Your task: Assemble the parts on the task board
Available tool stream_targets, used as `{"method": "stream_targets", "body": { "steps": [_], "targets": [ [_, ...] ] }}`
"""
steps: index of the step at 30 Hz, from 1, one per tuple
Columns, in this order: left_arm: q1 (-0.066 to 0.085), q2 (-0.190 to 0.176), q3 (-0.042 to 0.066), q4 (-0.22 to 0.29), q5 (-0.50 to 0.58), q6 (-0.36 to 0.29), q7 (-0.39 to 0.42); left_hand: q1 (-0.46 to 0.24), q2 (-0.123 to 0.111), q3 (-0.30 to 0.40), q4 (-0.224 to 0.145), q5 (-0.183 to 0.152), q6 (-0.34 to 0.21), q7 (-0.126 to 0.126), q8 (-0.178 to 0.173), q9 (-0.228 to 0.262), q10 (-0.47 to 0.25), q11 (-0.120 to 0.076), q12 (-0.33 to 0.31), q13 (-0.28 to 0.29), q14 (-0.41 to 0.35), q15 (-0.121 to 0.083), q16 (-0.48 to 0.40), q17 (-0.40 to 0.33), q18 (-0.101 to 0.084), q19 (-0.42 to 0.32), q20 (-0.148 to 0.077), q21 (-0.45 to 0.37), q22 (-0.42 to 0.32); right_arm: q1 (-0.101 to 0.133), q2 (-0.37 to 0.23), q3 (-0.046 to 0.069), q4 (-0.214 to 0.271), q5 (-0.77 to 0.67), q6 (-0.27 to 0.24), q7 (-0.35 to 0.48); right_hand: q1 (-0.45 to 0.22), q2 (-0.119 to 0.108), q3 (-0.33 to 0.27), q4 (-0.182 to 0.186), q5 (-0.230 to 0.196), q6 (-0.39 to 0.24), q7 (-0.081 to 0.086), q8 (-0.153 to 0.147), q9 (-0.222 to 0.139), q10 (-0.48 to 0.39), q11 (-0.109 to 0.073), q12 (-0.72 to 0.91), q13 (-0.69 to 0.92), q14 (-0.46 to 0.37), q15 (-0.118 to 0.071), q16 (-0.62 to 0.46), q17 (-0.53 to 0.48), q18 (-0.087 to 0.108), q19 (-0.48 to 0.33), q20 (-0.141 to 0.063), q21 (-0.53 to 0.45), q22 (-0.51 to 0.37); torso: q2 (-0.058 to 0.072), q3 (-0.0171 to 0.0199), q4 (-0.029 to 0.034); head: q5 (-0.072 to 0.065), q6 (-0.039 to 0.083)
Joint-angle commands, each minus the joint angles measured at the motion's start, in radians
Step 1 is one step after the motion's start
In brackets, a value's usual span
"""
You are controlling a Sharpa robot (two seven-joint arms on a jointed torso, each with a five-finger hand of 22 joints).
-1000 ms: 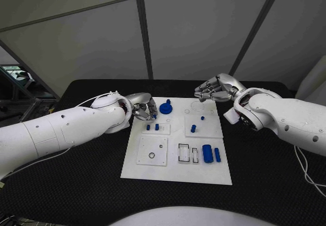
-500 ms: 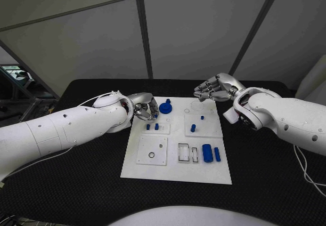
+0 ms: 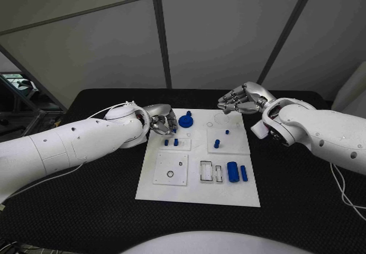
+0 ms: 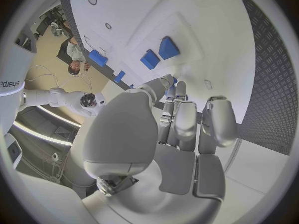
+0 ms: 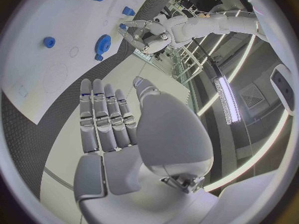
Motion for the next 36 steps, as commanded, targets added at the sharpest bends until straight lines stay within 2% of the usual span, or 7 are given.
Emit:
{"method": "stream_targets", "body": {
  "steps": [1, 16, 21, 24, 31, 36],
  "targets": [
    [-0.001, -0.001, -0.001, -0.001, -0.001, 0.016, -0.020, -0.007, 0.002, 0.007, -0.002, 0.003, 0.011, -0.001, 0.004, 0.001, 0.010, -0.002, -0.006, 0.002, 0.002, 0.000, 0.004, 0.000, -0.018, 0.007, 0.000, 0.002, 0.047, 0.002, 0.001, 0.000, 0.000, -0.001, 0.006, 0.005, 0.003, 0.011, -0.001, -0.003, 0.005, -0.003, -0.001, -0.001, 0.002, -0.008, 0.002, 0.004, 0.001, -0.007, -0.002, -0.002, -0.001, 0.004, 0.009, 0.001, -0.007, -0.001, 0.000, -0.0002, 0.0006, 0.001, -0.001],
    [-0.001, -0.010, -0.001, 0.009, 0.016, 0.001, -0.008, -0.007, 0.002, 0.007, -0.004, 0.003, 0.015, -0.002, 0.003, 0.002, 0.014, -0.003, -0.008, 0.003, 0.002, 0.000, 0.004, 0.000, -0.018, 0.007, 0.000, 0.003, 0.048, 0.001, 0.000, 0.000, 0.000, -0.001, 0.007, 0.005, 0.003, 0.011, -0.001, -0.003, 0.005, -0.003, -0.001, -0.001, 0.002, -0.008, 0.002, 0.004, 0.001, -0.007, -0.002, -0.002, -0.001, 0.004, 0.009, 0.001, -0.007, -0.001, 0.000, -0.0002, 0.0009, 0.002, -0.001],
    [-0.001, -0.007, -0.001, 0.006, 0.019, 0.005, -0.010, -0.009, 0.000, 0.006, -0.004, 0.002, 0.014, -0.001, 0.000, 0.001, 0.013, -0.002, -0.012, 0.003, 0.000, 0.000, 0.002, -0.005, -0.018, 0.007, 0.000, 0.001, 0.047, 0.001, 0.001, 0.000, 0.000, -0.001, 0.007, 0.005, 0.003, 0.011, -0.001, -0.003, 0.005, -0.002, -0.001, -0.001, 0.002, -0.008, 0.002, 0.004, 0.001, -0.007, -0.002, -0.002, -0.001, 0.004, 0.009, 0.001, -0.007, -0.002, 0.000, -0.0002, -0.0011, 0.004, -0.001],
    [-0.001, -0.006, -0.001, 0.003, 0.024, 0.010, -0.014, -0.013, -0.002, 0.007, -0.006, 0.003, 0.005, 0.003, -0.011, -0.003, 0.008, 0.001, -0.023, 0.002, -0.002, 0.002, 0.000, -0.011, -0.017, 0.005, 0.001, -0.003, 0.046, 0.001, 0.000, 0.000, 0.000, -0.001, 0.007, 0.005, 0.001, 0.013, -0.003, -0.004, 0.004, -0.002, -0.002, 0.000, 0.002, -0.009, 0.001, 0.006, 0.000, -0.007, -0.002, -0.002, -0.003, 0.004, 0.011, 0.001, -0.010, -0.004, 0.001, 0.0000, -0.0014, 0.003, -0.001],
    [-0.001, -0.004, -0.001, -0.001, 0.030, 0.014, -0.018, -0.021, -0.013, 0.016, -0.011, 0.003, -0.061, 0.016, -0.073, -0.029, 0.006, 0.011, -0.052, 0.003, -0.006, 0.011, 0.001, -0.021, -0.018, 0.004, 0.008, -0.003, 0.049, 0.001, -0.001, 0.000, 0.000, -0.001, 0.006, 0.005, 0.001, 0.013, -0.003, -0.004, 0.004, -0.002, -0.002, 0.000, 0.002, -0.009, 0.001, 0.006, 0.000, -0.007, -0.002, -0.002, -0.003, 0.004, 0.011, 0.001, -0.010, -0.004, 0.000, 0.0002, 0.0008, 0.002, -0.002],
    [-0.001, -0.002, -0.001, -0.002, 0.031, 0.016, -0.017, -0.024, -0.016, 0.016, -0.012, 0.002, -0.071, 0.016, -0.085, -0.035, 0.008, 0.010, -0.058, 0.004, -0.007, 0.011, 0.002, -0.024, -0.018, 0.004, 0.009, -0.005, 0.049, 0.001, 0.000, 0.000, 0.000, -0.001, 0.006, 0.005, 0.001, 0.013, -0.003, -0.004, 0.004, -0.002, -0.002, 0.000, 0.002, -0.009, 0.001, 0.006, 0.000, -0.007, -0.002, -0.002, -0.003, 0.004, 0.011, 0.001, -0.010, -0.004, 0.000, 0.0000, -0.0003, 0.002, -0.002]
  ]
}}
